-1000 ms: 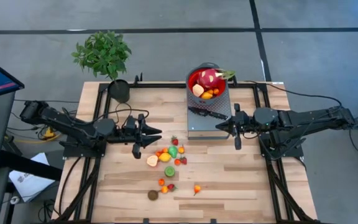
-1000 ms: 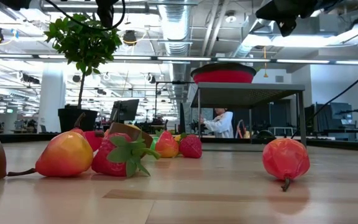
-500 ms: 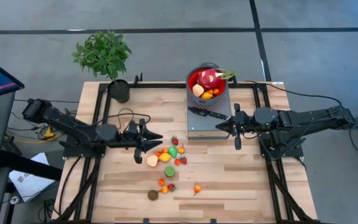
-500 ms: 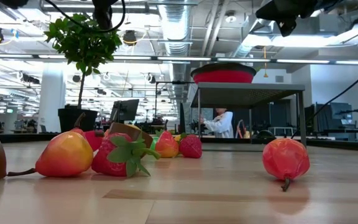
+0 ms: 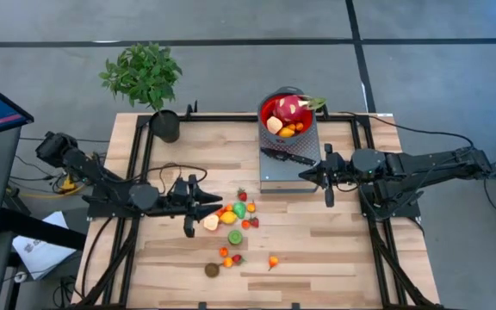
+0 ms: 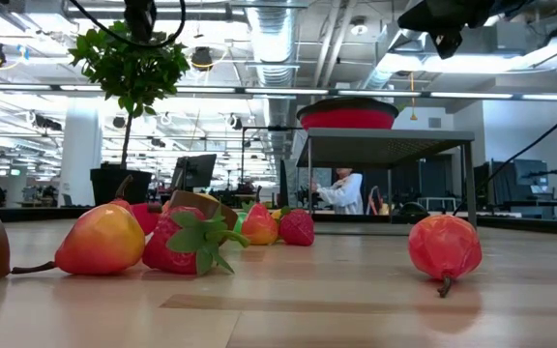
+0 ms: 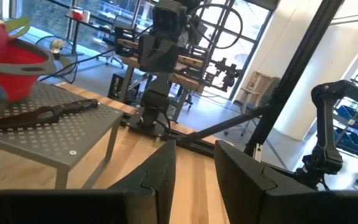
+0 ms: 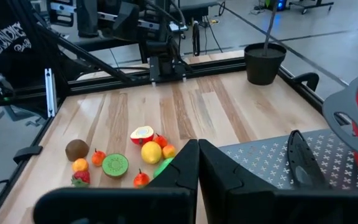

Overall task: Pick & Place Fruit
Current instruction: Put the red half apple into the red colander on the shelf

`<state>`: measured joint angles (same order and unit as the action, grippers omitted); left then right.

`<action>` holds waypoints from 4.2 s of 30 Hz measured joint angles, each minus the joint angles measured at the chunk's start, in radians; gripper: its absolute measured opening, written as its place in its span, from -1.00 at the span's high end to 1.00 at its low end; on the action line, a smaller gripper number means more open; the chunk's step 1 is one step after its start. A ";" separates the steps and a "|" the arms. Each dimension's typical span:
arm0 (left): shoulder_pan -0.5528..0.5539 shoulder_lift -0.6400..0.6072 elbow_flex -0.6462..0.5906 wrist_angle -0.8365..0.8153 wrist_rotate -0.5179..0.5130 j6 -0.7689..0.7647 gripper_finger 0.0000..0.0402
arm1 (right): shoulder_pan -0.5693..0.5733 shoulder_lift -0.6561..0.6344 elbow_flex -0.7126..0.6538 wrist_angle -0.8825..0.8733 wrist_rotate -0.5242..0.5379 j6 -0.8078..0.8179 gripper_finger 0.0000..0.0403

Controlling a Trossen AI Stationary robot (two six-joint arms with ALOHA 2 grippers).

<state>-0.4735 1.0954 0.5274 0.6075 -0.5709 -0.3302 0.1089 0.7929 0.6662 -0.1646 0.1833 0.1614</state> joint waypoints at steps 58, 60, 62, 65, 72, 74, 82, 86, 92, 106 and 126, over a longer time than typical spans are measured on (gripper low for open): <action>-0.101 0.195 0.211 -0.546 -0.100 -0.127 0.99 | 0.000 0.000 0.000 0.044 0.000 -0.011 0.99; -0.078 0.193 0.211 -0.625 -0.046 -0.163 0.99 | 0.000 0.000 0.000 0.043 0.000 -0.011 0.99; -0.056 0.195 0.211 -0.709 0.014 -0.196 0.99 | 0.000 0.000 0.000 0.043 0.000 -0.012 0.99; -0.027 0.211 0.211 -0.813 0.095 -0.246 0.99 | 0.000 0.000 0.000 0.043 0.000 -0.012 0.99; 0.019 0.214 0.211 -0.883 0.231 -0.281 0.99 | 0.000 0.000 0.000 0.042 0.000 -0.014 0.99; 0.026 0.206 0.211 -0.882 0.231 -0.282 0.99 | 0.000 0.000 0.000 0.041 0.000 -0.014 0.99; 0.040 0.206 0.211 -0.878 0.231 -0.281 0.99 | 0.000 0.000 0.000 0.031 0.000 -0.014 0.99; 0.040 0.206 0.211 -0.875 0.220 -0.280 0.99 | 0.000 0.000 0.000 0.018 0.000 -0.014 0.99; 0.040 0.206 0.211 -0.874 0.206 -0.278 0.99 | 0.000 0.000 0.000 0.006 0.000 -0.014 0.99; 0.094 0.206 0.211 -0.875 0.205 -0.250 0.43 | 0.000 0.000 0.000 0.006 0.000 -0.014 0.99; 0.145 0.207 0.211 -0.876 0.205 -0.253 -0.86 | 0.000 0.000 0.000 -0.018 0.000 -0.014 0.99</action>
<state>-0.3286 1.3022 0.7383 -0.2683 -0.3656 -0.5835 0.1085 0.7928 0.6662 -0.1829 0.1834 0.1474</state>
